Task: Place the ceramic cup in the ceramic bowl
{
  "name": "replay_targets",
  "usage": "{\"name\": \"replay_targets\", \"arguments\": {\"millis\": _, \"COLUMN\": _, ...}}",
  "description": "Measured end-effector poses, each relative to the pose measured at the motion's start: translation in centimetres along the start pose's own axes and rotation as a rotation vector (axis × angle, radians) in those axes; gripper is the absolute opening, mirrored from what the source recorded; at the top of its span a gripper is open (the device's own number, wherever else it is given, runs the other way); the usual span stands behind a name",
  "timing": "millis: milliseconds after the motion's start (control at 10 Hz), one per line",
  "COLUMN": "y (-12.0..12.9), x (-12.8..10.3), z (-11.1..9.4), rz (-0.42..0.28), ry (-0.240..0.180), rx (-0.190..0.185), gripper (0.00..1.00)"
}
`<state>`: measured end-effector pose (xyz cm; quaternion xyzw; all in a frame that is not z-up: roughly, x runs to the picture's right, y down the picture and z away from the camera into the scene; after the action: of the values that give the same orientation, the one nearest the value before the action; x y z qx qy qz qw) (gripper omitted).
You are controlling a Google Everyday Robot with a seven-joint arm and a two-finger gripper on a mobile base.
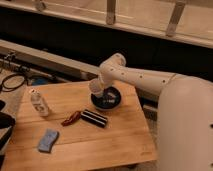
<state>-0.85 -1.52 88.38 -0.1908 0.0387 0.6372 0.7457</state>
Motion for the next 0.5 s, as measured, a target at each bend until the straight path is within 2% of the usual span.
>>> {"name": "replay_targets", "arguments": {"millis": 300, "y": 0.23, "x": 0.19, "z": 0.21, "rz": -0.006, "ry": 0.001, "rx": -0.005, "gripper": 0.52}}
{"name": "replay_targets", "arguments": {"millis": 500, "y": 0.51, "x": 0.17, "z": 0.29, "rz": -0.012, "ry": -0.001, "rx": -0.008, "gripper": 0.54}}
